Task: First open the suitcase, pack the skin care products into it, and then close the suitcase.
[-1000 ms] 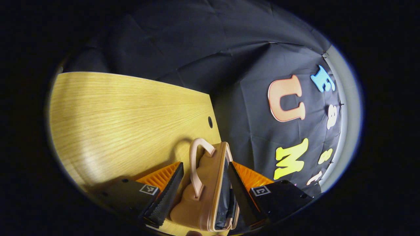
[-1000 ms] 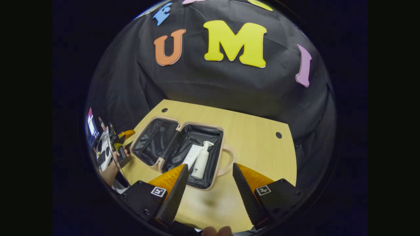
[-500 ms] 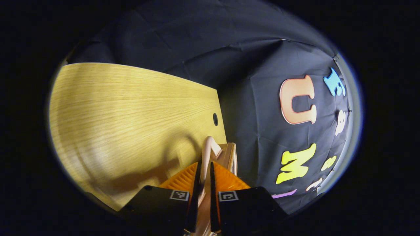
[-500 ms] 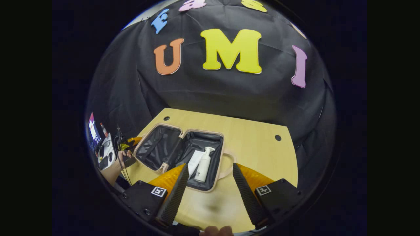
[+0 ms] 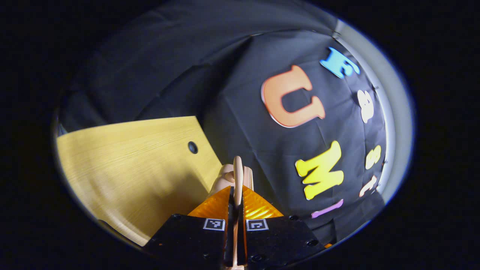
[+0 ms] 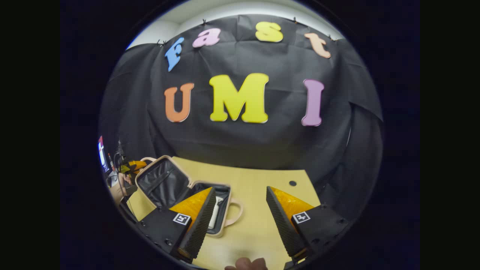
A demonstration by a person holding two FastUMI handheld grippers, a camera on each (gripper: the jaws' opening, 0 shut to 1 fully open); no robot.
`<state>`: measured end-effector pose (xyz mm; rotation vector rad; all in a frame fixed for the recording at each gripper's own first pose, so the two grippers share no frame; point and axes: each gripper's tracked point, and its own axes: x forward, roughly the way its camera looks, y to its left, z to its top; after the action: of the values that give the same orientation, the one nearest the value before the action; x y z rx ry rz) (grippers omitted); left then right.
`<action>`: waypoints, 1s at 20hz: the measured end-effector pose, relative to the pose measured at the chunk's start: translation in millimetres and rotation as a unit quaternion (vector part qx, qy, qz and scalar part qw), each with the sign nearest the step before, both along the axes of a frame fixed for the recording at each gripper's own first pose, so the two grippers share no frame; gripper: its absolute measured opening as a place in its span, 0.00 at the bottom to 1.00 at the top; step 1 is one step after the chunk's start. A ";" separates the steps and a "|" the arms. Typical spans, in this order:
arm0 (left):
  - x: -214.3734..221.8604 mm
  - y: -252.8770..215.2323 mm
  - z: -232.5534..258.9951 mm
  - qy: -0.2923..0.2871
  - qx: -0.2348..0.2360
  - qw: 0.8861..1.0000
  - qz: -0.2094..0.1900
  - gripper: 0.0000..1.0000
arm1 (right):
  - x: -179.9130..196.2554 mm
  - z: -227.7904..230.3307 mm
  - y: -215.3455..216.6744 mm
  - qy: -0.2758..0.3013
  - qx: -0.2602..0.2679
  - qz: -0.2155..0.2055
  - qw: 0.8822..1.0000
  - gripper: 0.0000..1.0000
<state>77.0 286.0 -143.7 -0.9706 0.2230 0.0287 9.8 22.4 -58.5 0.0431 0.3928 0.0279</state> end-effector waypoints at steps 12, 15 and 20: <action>2.0 -259.4 57.9 -0.029 0.265 0.958 -0.102 0.06 | -33.7 17.2 -104.1 -0.041 -0.006 -0.065 0.997 0.80; -4.0 -300.9 33.4 -0.013 0.284 0.951 -0.124 0.06 | -44.1 20.2 -138.5 -0.046 -0.025 -0.085 0.995 0.80; 2.9 -360.7 -21.4 0.025 0.415 0.897 -0.151 0.06 | -55.8 18.6 -188.0 -0.040 -0.051 -0.109 0.992 0.80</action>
<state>79.9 -74.7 -165.1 -0.0734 0.3670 -0.1305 -46.0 -165.6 -40.0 -0.0170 0.3080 -0.2064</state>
